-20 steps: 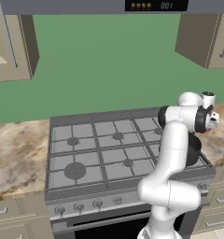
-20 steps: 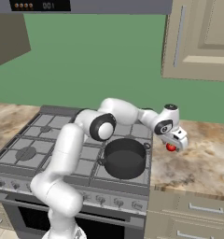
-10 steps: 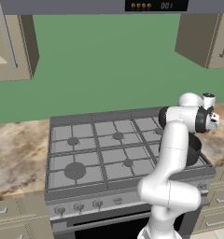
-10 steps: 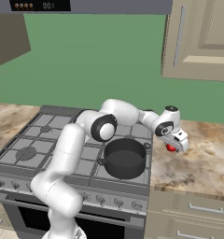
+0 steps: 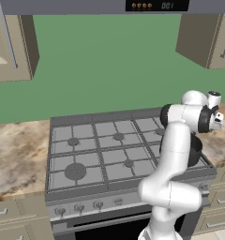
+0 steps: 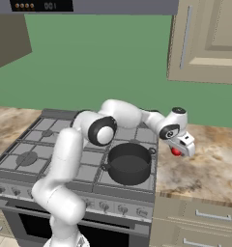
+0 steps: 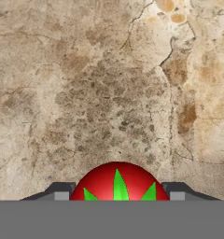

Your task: Turn on the burner for the pot on the stove. Wait thirty seconds for the pot to heat up. Then add the tomato to the pot.

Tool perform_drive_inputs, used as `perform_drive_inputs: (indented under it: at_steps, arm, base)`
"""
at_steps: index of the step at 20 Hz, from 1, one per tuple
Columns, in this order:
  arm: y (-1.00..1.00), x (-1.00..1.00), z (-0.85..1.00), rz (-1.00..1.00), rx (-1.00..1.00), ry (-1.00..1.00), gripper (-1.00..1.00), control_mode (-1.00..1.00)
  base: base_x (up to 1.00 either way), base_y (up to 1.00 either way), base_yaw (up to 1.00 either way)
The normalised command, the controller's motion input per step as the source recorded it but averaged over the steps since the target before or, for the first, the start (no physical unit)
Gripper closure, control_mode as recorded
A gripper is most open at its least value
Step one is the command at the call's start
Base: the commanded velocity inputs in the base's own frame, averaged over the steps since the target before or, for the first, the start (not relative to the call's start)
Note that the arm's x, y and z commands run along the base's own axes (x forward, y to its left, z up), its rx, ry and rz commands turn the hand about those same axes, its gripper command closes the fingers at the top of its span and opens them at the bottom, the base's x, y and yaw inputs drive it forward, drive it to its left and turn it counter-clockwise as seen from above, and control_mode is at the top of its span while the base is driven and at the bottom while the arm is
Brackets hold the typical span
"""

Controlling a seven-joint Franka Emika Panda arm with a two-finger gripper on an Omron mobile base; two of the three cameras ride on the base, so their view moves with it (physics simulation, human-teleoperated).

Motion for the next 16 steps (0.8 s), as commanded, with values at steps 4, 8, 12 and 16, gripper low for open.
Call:
perform_drive_inputs:
  at_steps: [4, 8, 12, 16]
  arm:
    - [0.05, -0.66, 0.30, 0.00, -0.02, -0.12, 1.00, -1.00]
    - [0.00, -0.83, 0.33, 0.00, -0.05, -0.11, 1.00, -1.00]
    - [0.00, -0.88, 0.54, 0.00, -0.07, -0.12, 1.00, -1.00]
    - [0.00, -0.79, 0.84, -0.01, -0.08, -0.12, 1.00, -1.00]
  base:
    - [0.00, 0.00, 0.00]
    - [0.00, 0.00, 0.00]
    - [0.00, 0.00, 0.00]
    - [0.00, 0.00, 0.00]
